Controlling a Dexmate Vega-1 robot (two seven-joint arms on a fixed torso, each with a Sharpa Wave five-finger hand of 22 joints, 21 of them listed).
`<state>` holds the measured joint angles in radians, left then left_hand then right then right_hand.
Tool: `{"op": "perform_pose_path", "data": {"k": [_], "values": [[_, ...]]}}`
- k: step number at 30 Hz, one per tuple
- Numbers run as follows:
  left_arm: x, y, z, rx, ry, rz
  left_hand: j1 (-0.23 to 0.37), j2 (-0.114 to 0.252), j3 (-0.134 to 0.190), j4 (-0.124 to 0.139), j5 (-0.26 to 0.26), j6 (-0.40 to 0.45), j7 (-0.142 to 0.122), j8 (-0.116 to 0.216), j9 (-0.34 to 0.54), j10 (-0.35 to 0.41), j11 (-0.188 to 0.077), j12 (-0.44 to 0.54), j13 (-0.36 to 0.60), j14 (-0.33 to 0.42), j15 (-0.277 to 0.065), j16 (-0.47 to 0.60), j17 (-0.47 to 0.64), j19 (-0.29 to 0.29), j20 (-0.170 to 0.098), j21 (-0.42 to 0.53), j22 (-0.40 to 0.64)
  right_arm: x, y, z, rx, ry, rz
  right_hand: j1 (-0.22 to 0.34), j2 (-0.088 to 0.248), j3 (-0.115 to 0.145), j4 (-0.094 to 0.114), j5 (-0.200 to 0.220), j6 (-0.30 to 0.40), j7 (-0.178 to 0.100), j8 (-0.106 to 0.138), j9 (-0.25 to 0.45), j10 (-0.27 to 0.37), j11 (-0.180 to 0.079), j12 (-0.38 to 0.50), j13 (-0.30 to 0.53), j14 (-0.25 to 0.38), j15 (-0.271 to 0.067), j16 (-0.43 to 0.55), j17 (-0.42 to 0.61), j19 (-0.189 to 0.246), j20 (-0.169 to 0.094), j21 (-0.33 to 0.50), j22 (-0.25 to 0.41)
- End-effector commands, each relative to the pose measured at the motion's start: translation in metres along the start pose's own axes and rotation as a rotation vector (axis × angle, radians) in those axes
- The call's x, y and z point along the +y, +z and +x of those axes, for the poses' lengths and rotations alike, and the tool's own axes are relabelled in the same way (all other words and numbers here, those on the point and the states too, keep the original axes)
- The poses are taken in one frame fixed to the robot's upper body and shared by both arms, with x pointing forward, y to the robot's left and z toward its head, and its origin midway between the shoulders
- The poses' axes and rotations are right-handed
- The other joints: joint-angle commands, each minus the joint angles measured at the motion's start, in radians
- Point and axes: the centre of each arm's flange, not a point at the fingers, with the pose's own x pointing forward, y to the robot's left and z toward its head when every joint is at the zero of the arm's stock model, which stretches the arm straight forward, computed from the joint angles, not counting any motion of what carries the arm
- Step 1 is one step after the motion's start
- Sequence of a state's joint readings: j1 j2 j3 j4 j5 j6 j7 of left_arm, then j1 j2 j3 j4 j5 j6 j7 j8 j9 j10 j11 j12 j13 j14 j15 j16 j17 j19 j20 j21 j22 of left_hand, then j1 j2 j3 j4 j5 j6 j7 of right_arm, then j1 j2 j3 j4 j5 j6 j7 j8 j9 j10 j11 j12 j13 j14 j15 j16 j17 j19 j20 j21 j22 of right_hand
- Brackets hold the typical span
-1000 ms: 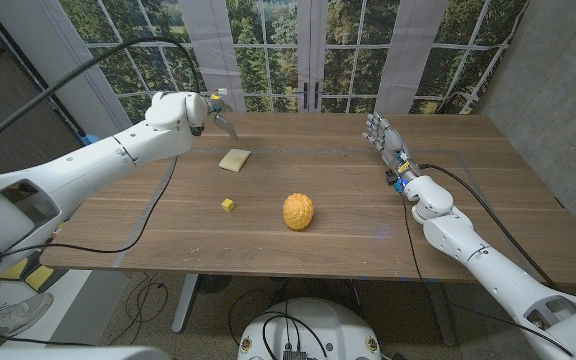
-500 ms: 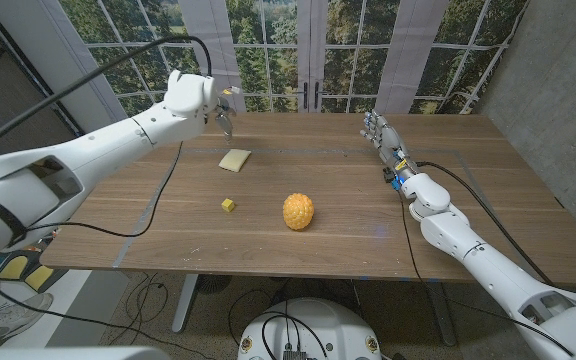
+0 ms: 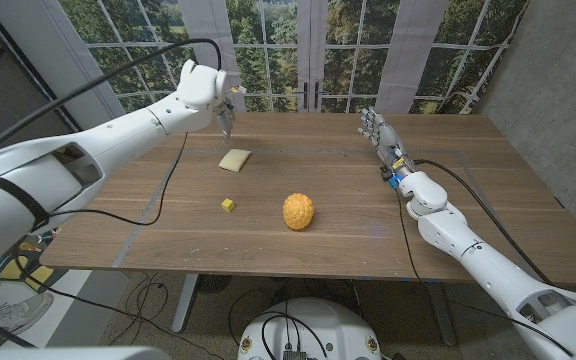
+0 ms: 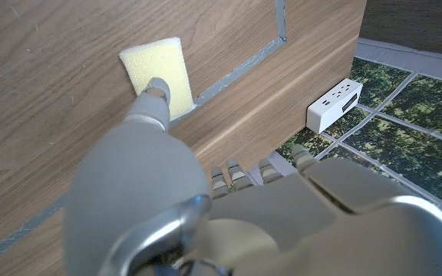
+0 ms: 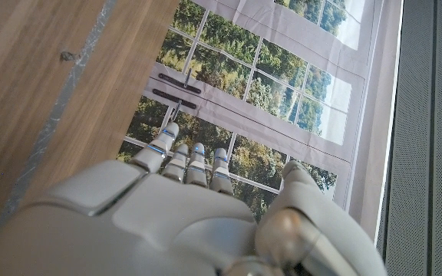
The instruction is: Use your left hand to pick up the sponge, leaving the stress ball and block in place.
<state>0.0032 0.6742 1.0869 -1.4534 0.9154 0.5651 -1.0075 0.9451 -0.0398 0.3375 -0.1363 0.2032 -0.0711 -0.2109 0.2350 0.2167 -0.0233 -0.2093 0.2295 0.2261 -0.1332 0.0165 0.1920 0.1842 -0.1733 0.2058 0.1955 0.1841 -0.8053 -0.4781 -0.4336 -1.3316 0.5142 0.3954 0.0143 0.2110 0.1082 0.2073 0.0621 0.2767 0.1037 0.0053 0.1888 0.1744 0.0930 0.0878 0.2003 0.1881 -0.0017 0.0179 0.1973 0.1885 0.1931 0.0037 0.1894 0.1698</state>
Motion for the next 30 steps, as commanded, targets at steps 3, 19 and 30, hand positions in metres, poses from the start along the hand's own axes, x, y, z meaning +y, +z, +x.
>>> {"op": "perform_pose_path", "data": {"k": [3, 19, 30], "values": [[-0.003, 0.011, 0.016, -0.018, -0.025, 0.08, -0.004, -0.013, -0.01, 0.001, 0.006, 0.009, -0.006, 0.009, 0.002, 0.004, -0.005, 0.007, 0.006, 0.0, 0.002, 0.0, 0.001, -0.047, 0.003, 0.007, 0.001, 0.019, 0.014, 0.004, -0.003, -0.001, -0.013, -0.006, -0.003, -0.002, 0.002, -0.005, 0.011, 0.001, 0.005, 0.005, 0.012, -0.002, 0.005, 0.003, 0.004, 0.006, 0.003, 0.004, 0.013, -0.003, 0.006, 0.002], [-0.022, 0.006, 0.028, -0.219, -0.064, -0.034, 0.034, 0.002, -0.012, -0.008, 0.018, 0.025, -0.008, 0.013, 0.003, 0.027, -0.008, 0.011, 0.006, -0.019, -0.02, -0.005, -0.002, -0.022, 0.005, 0.011, -0.001, 0.044, 0.037, 0.01, -0.015, 0.007, -0.036, -0.013, -0.002, -0.004, 0.007, -0.007, 0.008, 0.004, 0.002, 0.005, 0.009, 0.004, 0.003, 0.003, 0.006, 0.008, 0.003, 0.005, 0.017, -0.004, 0.007, 0.002], [-0.038, 0.011, 0.037, -0.146, -0.027, 0.116, 0.087, 0.049, -0.005, -0.01, 0.016, -0.039, -0.006, -0.018, 0.004, -0.035, -0.006, -0.014, 0.004, -0.064, 0.016, -0.009, -0.006, -0.024, 0.007, 0.005, -0.002, 0.059, 0.044, 0.012, -0.01, -0.001, -0.057, -0.019, 0.0, -0.006, 0.011, -0.009, 0.009, 0.005, 0.002, 0.006, 0.017, 0.004, 0.005, 0.003, 0.011, 0.01, 0.005, 0.006, 0.023, -0.002, 0.008, 0.002]]}}
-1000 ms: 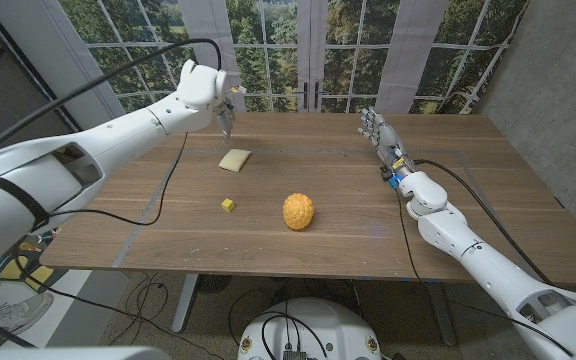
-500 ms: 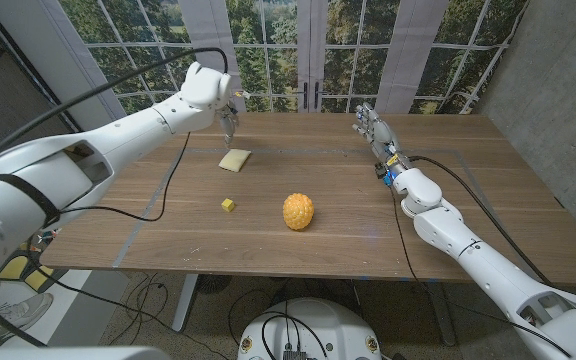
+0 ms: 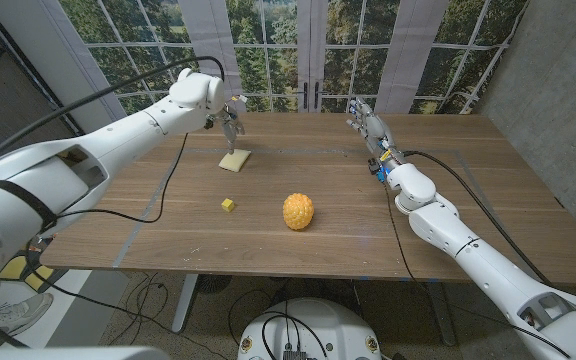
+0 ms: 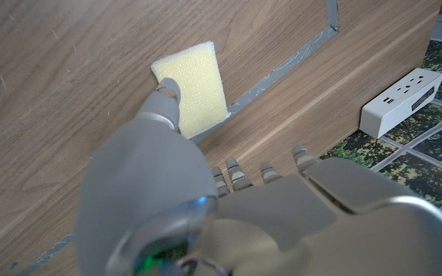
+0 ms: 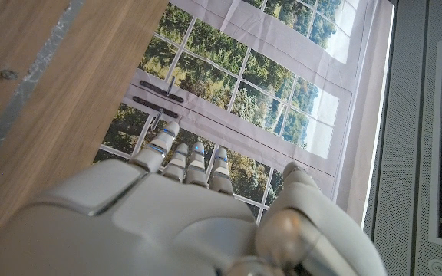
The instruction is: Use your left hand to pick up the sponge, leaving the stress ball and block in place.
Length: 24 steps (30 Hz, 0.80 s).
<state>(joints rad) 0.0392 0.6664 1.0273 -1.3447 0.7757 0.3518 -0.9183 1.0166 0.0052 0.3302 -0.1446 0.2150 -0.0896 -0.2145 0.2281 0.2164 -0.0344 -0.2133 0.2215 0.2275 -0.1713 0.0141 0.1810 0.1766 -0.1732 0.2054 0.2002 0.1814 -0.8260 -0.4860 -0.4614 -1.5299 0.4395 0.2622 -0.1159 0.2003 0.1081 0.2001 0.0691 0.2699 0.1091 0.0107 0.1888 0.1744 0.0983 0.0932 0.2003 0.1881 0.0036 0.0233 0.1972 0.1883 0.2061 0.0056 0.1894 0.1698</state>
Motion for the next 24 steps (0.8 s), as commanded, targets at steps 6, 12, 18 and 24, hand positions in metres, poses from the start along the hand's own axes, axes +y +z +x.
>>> {"op": "perform_pose_path", "data": {"k": [6, 12, 18, 24], "values": [[-0.018, 0.005, 0.021, -0.034, 0.045, 0.092, 0.014, -0.004, -0.008, 0.002, 0.008, -0.018, -0.002, -0.01, 0.005, -0.026, -0.002, -0.005, 0.003, -0.027, 0.009, 0.003, 0.001, -0.009, 0.004, 0.005, 0.001, 0.024, 0.013, 0.002, -0.006, -0.008, -0.022, -0.011, 0.0, 0.0, 0.006, -0.003, 0.005, 0.001, 0.002, 0.006, 0.013, 0.001, 0.005, 0.003, 0.008, 0.005, 0.005, 0.006, 0.011, -0.004, 0.008, 0.002], [-0.019, 0.011, 0.026, -0.012, 0.051, 0.167, 0.018, -0.011, -0.018, 0.002, 0.016, -0.002, -0.003, -0.004, 0.007, -0.013, -0.003, 0.002, 0.003, -0.024, 0.0, 0.006, 0.001, 0.007, 0.005, 0.009, 0.001, 0.028, 0.013, -0.003, -0.005, -0.027, -0.021, -0.013, 0.0, -0.001, 0.008, -0.004, 0.006, 0.001, 0.002, 0.006, 0.014, -0.001, 0.005, 0.003, 0.008, 0.006, 0.005, 0.006, 0.011, -0.003, 0.008, 0.002], [-0.025, 0.017, 0.033, -0.061, 0.034, 0.157, 0.012, -0.027, -0.033, 0.004, 0.02, -0.009, -0.001, -0.007, 0.008, -0.018, -0.002, 0.002, 0.004, -0.027, 0.002, 0.005, 0.001, 0.012, 0.007, 0.008, 0.0, 0.032, 0.01, -0.006, -0.005, -0.041, -0.014, -0.015, 0.0, -0.002, 0.009, -0.005, 0.006, 0.001, 0.002, 0.006, 0.014, 0.001, 0.004, 0.003, 0.011, 0.007, 0.005, 0.006, 0.012, -0.003, 0.008, 0.002], [-0.033, 0.025, 0.028, -0.047, 0.054, 0.222, 0.0, -0.044, -0.053, 0.012, 0.028, -0.017, 0.0, -0.012, 0.009, -0.031, -0.001, -0.001, 0.004, -0.041, 0.01, 0.002, 0.001, 0.009, 0.008, 0.004, 0.0, 0.036, 0.008, -0.005, -0.007, -0.046, -0.005, -0.017, 0.0, -0.003, 0.01, -0.005, 0.007, 0.002, 0.001, 0.006, 0.015, 0.003, 0.004, 0.003, 0.012, 0.008, 0.005, 0.006, 0.012, -0.002, 0.008, 0.002]]}}
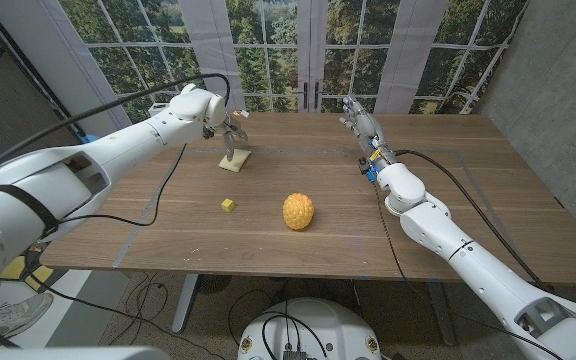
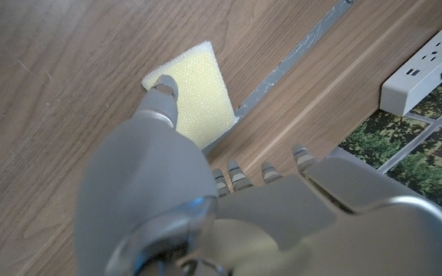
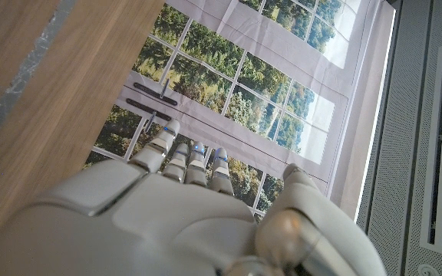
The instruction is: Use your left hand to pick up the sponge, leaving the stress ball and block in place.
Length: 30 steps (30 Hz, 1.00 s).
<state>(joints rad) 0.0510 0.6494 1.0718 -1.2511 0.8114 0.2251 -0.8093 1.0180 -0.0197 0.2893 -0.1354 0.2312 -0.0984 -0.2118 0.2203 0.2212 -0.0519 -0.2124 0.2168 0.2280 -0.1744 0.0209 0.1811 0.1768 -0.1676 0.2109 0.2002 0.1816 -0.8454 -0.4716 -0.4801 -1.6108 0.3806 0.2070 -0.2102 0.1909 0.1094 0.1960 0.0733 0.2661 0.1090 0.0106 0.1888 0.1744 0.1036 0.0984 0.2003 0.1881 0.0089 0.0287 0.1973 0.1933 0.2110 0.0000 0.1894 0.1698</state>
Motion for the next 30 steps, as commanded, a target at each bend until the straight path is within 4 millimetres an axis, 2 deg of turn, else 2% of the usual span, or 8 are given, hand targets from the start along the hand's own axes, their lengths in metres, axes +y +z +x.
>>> {"op": "perform_pose_path", "data": {"k": [1, 7, 12, 16, 21, 23, 29, 30], "values": [[-0.009, 0.015, 0.001, -0.023, 0.004, 0.085, -0.003, -0.02, -0.014, 0.004, 0.014, -0.011, 0.001, -0.005, 0.005, -0.014, -0.002, 0.004, 0.003, -0.039, 0.006, 0.002, 0.001, 0.001, 0.002, 0.003, 0.0, 0.014, -0.003, -0.003, -0.003, -0.016, 0.024, -0.008, -0.001, 0.001, 0.007, -0.002, 0.007, 0.002, 0.001, 0.006, 0.01, -0.003, 0.004, 0.003, 0.007, 0.003, 0.005, 0.002, 0.008, 0.004, 0.008, 0.002], [-0.017, 0.008, -0.005, 0.001, 0.006, 0.079, -0.011, -0.026, -0.027, 0.009, 0.021, -0.017, 0.001, -0.008, 0.006, -0.021, -0.002, 0.003, 0.004, -0.047, 0.009, 0.001, 0.001, -0.005, 0.002, 0.0, 0.001, 0.016, -0.007, 0.001, -0.002, -0.01, 0.031, -0.01, -0.001, 0.001, 0.008, -0.002, 0.008, 0.003, 0.001, 0.006, 0.011, -0.001, 0.004, 0.003, 0.008, 0.004, 0.005, 0.002, 0.008, 0.004, 0.008, 0.002], [-0.025, 0.01, -0.007, 0.067, 0.024, 0.155, -0.013, -0.028, -0.034, 0.012, 0.028, -0.021, 0.006, -0.009, 0.006, -0.027, -0.001, 0.002, 0.004, -0.048, 0.013, 0.002, 0.001, -0.006, 0.002, -0.001, 0.001, 0.02, -0.008, 0.005, -0.008, -0.005, 0.04, -0.011, -0.001, 0.0, 0.008, -0.003, 0.008, 0.004, 0.001, 0.006, 0.012, -0.001, 0.004, 0.003, 0.007, 0.005, 0.005, 0.002, 0.009, 0.005, 0.008, 0.002], [-0.035, 0.013, -0.007, 0.105, 0.143, 0.222, -0.015, -0.03, -0.04, 0.014, 0.034, -0.02, 0.007, -0.008, 0.007, -0.026, -0.001, 0.003, 0.004, -0.042, 0.009, 0.005, 0.0, -0.003, 0.001, 0.0, 0.001, 0.022, -0.01, 0.008, -0.01, 0.006, 0.041, -0.012, -0.001, 0.0, 0.009, -0.003, 0.007, 0.004, 0.001, 0.006, 0.013, 0.0, 0.004, 0.003, 0.009, 0.005, 0.005, 0.002, 0.01, 0.006, 0.008, 0.002], [-0.035, 0.011, -0.004, 0.075, 0.231, 0.183, -0.016, -0.028, -0.048, 0.019, 0.044, -0.009, 0.008, -0.004, 0.008, -0.017, -0.001, 0.008, 0.004, -0.029, -0.003, 0.01, 0.0, 0.005, 0.001, 0.003, 0.001, 0.023, -0.011, 0.008, -0.012, 0.015, 0.034, -0.013, -0.002, -0.001, 0.01, -0.004, 0.008, 0.006, 0.001, 0.006, 0.014, 0.0, 0.004, 0.003, 0.009, 0.005, 0.005, 0.001, 0.01, 0.006, 0.008, 0.002], [-0.031, 0.015, 0.0, 0.09, 0.18, 0.189, -0.018, -0.025, -0.051, 0.021, 0.048, -0.003, 0.009, -0.001, 0.009, -0.011, -0.001, 0.011, 0.004, -0.022, -0.009, 0.011, 0.0, 0.01, 0.0, 0.005, 0.002, 0.022, -0.01, 0.008, -0.011, 0.013, 0.032, -0.013, -0.002, -0.001, 0.01, -0.004, 0.009, 0.007, 0.001, 0.006, 0.014, 0.0, 0.004, 0.003, 0.01, 0.005, 0.005, 0.001, 0.011, 0.006, 0.008, 0.002], [-0.027, 0.028, 0.009, 0.047, 0.144, 0.187, -0.021, -0.022, -0.056, 0.026, 0.054, 0.001, 0.013, 0.0, 0.009, -0.009, -0.001, 0.013, 0.004, -0.017, -0.013, 0.012, -0.001, 0.02, 0.0, 0.008, 0.002, 0.018, -0.007, 0.003, -0.014, -0.001, 0.018, -0.013, -0.004, -0.002, 0.009, -0.004, 0.009, 0.006, 0.001, 0.005, 0.014, -0.002, 0.003, 0.003, 0.011, 0.006, 0.004, 0.001, 0.011, 0.007, 0.007, 0.002], [-0.028, 0.032, 0.009, 0.054, 0.17, 0.228, -0.021, -0.022, -0.057, 0.026, 0.054, 0.001, 0.013, 0.0, 0.009, -0.008, -0.001, 0.013, 0.004, -0.017, -0.013, 0.012, -0.001, 0.02, 0.0, 0.008, 0.002, 0.017, -0.007, 0.002, -0.015, -0.002, 0.013, -0.013, -0.004, -0.002, 0.009, -0.004, 0.009, 0.005, 0.001, 0.005, 0.014, -0.002, 0.003, 0.003, 0.011, 0.006, 0.004, 0.001, 0.011, 0.007, 0.007, 0.002]]}}
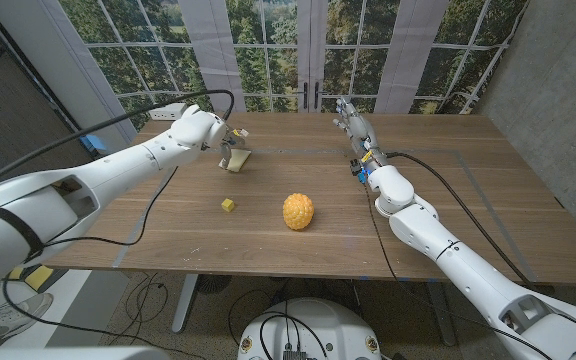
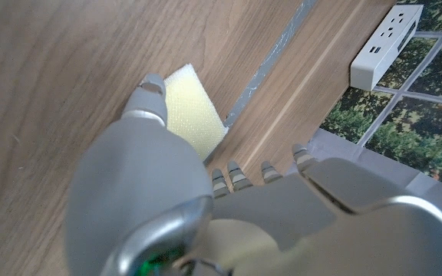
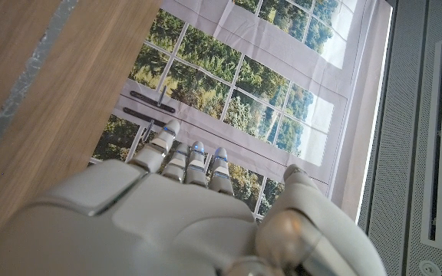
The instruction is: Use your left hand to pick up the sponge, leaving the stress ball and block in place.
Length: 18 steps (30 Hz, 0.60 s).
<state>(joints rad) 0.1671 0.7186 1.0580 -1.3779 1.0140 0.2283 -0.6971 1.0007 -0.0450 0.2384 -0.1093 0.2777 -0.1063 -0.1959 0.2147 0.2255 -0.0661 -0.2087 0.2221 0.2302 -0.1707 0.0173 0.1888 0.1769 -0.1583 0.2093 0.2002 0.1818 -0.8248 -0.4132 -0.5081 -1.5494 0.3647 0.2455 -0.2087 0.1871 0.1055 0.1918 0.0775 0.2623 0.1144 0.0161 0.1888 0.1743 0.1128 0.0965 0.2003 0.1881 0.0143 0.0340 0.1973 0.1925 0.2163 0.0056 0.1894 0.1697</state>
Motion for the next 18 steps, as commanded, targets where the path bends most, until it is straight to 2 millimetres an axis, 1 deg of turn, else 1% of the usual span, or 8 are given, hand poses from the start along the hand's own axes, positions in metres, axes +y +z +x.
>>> {"op": "perform_pose_path", "data": {"k": [1, 5, 7, 9, 11, 13, 14, 18], "values": [[0.006, 0.019, 0.011, -0.024, 0.008, 0.045, -0.004, 0.004, -0.007, 0.001, 0.009, 0.01, -0.002, 0.006, 0.005, 0.008, -0.005, 0.009, 0.002, -0.02, -0.01, 0.003, -0.001, 0.013, 0.002, 0.008, 0.002, -0.004, 0.003, -0.005, -0.006, -0.013, -0.02, -0.009, -0.001, 0.002, 0.005, -0.001, 0.004, 0.0, 0.001, 0.005, 0.005, 0.0, 0.003, 0.003, 0.006, 0.001, 0.004, 0.001, 0.006, 0.002, 0.007, 0.002], [0.005, 0.021, 0.011, -0.02, -0.021, 0.054, -0.006, 0.006, -0.01, 0.003, 0.013, 0.009, 0.001, 0.005, 0.005, 0.009, -0.004, 0.009, 0.002, -0.02, -0.009, 0.003, -0.001, 0.016, 0.002, 0.009, 0.002, -0.006, 0.004, -0.009, -0.01, -0.024, -0.021, -0.009, -0.002, 0.002, 0.004, -0.001, 0.003, 0.0, 0.0, 0.005, 0.006, 0.0, 0.003, 0.003, 0.007, 0.002, 0.004, 0.001, 0.007, 0.002, 0.007, 0.002], [0.005, 0.022, 0.011, -0.012, -0.072, 0.057, -0.006, 0.003, -0.014, 0.003, 0.016, 0.01, 0.004, 0.005, 0.006, 0.012, 0.005, 0.011, 0.002, -0.019, -0.006, 0.002, -0.001, 0.017, 0.003, 0.009, 0.002, -0.007, 0.005, -0.011, -0.014, -0.028, -0.015, -0.008, -0.002, 0.002, 0.004, -0.001, 0.004, -0.001, 0.0, 0.005, 0.006, -0.001, 0.003, 0.003, 0.013, 0.003, 0.006, 0.001, 0.01, 0.005, 0.008, 0.002], [0.002, 0.022, 0.01, 0.008, -0.023, 0.086, -0.006, 0.002, -0.016, 0.003, 0.017, 0.014, 0.005, 0.007, 0.006, 0.015, 0.003, 0.012, 0.002, -0.019, -0.008, 0.002, -0.001, 0.017, 0.003, 0.008, 0.002, -0.008, 0.005, -0.012, -0.015, -0.033, -0.014, -0.008, -0.003, 0.002, 0.004, -0.001, 0.004, -0.001, 0.0, 0.005, 0.007, 0.0, 0.003, 0.003, 0.014, 0.003, 0.006, 0.001, 0.012, 0.005, 0.009, 0.002], [0.0, 0.02, 0.01, 0.009, -0.025, 0.064, -0.006, -0.004, -0.024, 0.003, 0.023, 0.029, 0.007, 0.012, 0.005, 0.031, 0.006, 0.018, 0.002, -0.009, -0.012, 0.004, -0.001, 0.019, 0.003, 0.008, 0.002, -0.008, 0.005, -0.013, -0.016, -0.035, -0.013, -0.008, -0.003, 0.002, 0.003, -0.001, 0.003, -0.001, 0.0, 0.005, 0.009, 0.001, 0.003, 0.003, 0.015, 0.004, 0.006, 0.0, 0.013, 0.005, 0.009, 0.002], [-0.003, 0.023, 0.011, 0.055, -0.025, 0.116, -0.006, -0.005, -0.027, 0.003, 0.026, 0.035, 0.006, 0.014, 0.005, 0.038, 0.005, 0.021, 0.002, -0.003, -0.017, 0.006, -0.001, 0.022, 0.002, 0.009, 0.002, -0.009, 0.005, -0.013, -0.018, -0.033, -0.014, -0.008, -0.003, 0.002, 0.003, -0.001, 0.004, -0.001, 0.0, 0.005, 0.01, -0.001, 0.004, 0.003, 0.017, 0.004, 0.006, 0.0, 0.014, 0.006, 0.01, 0.002], [-0.005, 0.022, 0.012, 0.051, -0.033, 0.105, -0.005, -0.006, -0.031, 0.003, 0.031, 0.048, 0.004, 0.018, 0.005, 0.049, 0.005, 0.025, 0.002, 0.006, -0.028, 0.008, -0.002, 0.028, 0.002, 0.01, 0.002, -0.009, 0.005, -0.013, -0.018, -0.036, -0.012, -0.008, -0.003, 0.002, 0.003, -0.001, 0.004, -0.001, 0.0, 0.005, 0.009, -0.001, 0.004, 0.003, 0.017, 0.005, 0.006, 0.0, 0.015, 0.006, 0.01, 0.002], [-0.008, 0.022, 0.013, 0.102, -0.056, 0.134, -0.005, -0.004, -0.039, 0.006, 0.039, 0.069, 0.009, 0.024, 0.005, 0.07, 0.01, 0.033, 0.001, 0.02, -0.03, 0.009, -0.002, 0.04, 0.002, 0.012, 0.001, -0.008, 0.005, -0.012, -0.017, -0.027, -0.016, -0.007, -0.003, 0.002, 0.003, -0.002, 0.004, -0.003, 0.0, 0.005, 0.011, -0.001, 0.004, 0.003, 0.018, 0.005, 0.006, 0.0, 0.017, 0.006, 0.01, 0.002]]}}
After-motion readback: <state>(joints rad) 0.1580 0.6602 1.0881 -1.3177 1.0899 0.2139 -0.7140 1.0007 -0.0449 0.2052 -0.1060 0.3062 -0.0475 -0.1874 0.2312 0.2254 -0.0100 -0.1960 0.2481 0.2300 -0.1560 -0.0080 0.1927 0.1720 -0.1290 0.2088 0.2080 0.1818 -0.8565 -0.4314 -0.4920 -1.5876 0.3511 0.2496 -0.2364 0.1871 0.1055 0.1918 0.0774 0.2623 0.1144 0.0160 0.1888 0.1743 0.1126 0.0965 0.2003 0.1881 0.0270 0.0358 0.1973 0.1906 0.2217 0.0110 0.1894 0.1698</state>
